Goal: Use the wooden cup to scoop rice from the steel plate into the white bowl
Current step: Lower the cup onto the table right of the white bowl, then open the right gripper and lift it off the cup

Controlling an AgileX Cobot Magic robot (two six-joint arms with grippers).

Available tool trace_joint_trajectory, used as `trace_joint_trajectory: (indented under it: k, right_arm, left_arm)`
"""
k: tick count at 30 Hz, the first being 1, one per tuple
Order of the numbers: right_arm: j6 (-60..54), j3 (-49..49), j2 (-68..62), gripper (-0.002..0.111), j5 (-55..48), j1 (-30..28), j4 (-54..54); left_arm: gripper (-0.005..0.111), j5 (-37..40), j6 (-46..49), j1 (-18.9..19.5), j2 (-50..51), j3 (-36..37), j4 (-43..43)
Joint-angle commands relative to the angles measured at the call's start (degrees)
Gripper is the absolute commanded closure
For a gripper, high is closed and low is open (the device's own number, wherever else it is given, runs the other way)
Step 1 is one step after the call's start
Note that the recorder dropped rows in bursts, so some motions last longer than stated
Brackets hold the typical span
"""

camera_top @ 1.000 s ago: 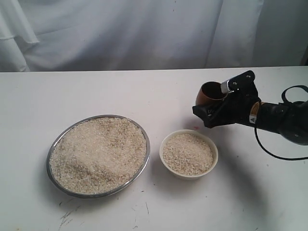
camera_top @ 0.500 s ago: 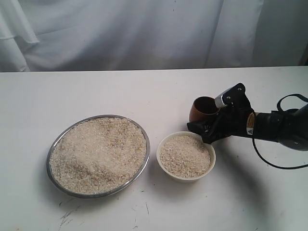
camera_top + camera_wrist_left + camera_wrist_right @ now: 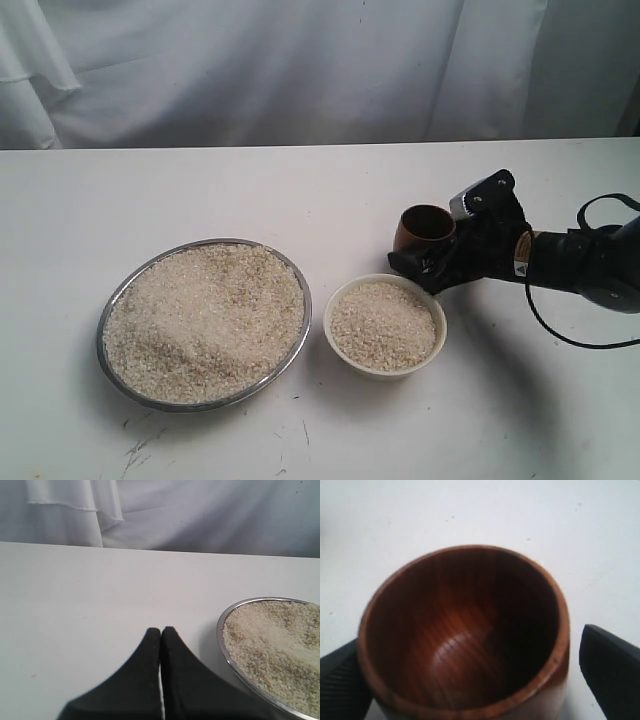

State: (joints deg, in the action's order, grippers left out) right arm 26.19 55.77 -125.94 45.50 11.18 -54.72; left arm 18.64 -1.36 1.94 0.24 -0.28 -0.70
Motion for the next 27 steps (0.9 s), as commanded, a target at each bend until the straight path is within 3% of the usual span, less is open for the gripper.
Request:
trace_joint_trajectory:
  k: [1, 9, 27]
  right_arm:
    - [-0.5, 0.17, 0.43, 0.01, 2.78, -0.5, -0.01]
    - [-0.5, 0.17, 2.88, 0.01, 0.63, -0.5, -2.13]
    - [6.42, 0.17, 14.18, 0.008, -0.36, -0.5, -19.26]
  left_arm:
    - [0.107, -0.37, 0.01, -0.16, -0.24, 0.28, 0.03]
    - [0.107, -0.37, 0.01, -0.16, -0.24, 0.28, 0.03]
    - [0.107, -0.37, 0.01, -0.16, -0.24, 0.28, 0.03]
